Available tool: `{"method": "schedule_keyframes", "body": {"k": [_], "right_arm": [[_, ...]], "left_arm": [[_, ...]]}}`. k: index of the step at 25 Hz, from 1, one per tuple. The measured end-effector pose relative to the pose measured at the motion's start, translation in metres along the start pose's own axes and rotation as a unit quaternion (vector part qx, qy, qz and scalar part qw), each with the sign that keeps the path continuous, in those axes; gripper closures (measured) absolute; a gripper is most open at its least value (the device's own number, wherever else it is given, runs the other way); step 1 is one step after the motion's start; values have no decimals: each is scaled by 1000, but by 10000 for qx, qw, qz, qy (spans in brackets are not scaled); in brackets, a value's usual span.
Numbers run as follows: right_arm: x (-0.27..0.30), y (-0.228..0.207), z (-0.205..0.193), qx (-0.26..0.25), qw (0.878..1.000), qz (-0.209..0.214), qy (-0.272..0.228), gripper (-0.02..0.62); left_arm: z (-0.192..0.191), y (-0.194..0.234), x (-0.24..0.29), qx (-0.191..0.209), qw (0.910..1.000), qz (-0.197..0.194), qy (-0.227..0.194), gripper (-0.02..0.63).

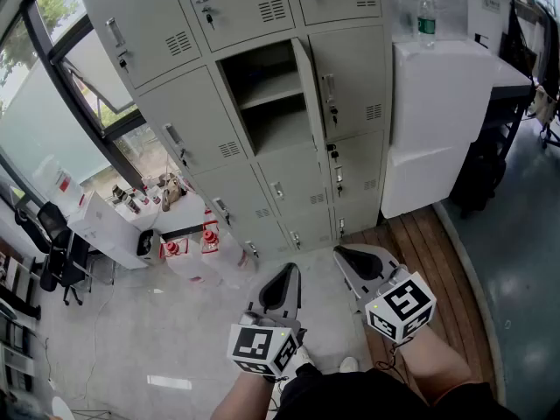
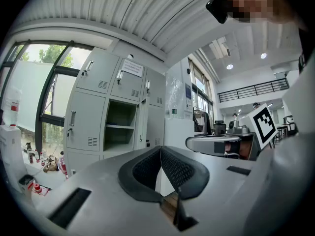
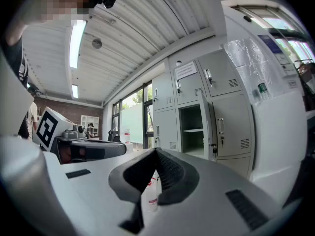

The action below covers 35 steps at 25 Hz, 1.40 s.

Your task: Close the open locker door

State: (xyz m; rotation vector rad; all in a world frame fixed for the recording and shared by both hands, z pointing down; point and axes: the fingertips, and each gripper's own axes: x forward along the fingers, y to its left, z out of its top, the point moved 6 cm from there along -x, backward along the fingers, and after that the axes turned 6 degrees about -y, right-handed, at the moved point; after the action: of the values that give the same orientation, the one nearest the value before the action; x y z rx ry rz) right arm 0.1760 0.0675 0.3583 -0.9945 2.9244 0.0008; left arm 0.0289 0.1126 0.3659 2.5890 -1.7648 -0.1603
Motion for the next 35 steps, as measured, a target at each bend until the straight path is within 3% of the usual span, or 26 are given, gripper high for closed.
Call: {"method": "schedule_keyframes", "body": {"k": [20,35], "right_arm": [[10,4,4,121,9998,-22,-141,543],[48,9,4,84,9999,-49,-61,543]], "left_arm": [[7,12,-3,21,10000,-14,-21,588],[6,54,-1,-21,10000,-47,46,588]]}}
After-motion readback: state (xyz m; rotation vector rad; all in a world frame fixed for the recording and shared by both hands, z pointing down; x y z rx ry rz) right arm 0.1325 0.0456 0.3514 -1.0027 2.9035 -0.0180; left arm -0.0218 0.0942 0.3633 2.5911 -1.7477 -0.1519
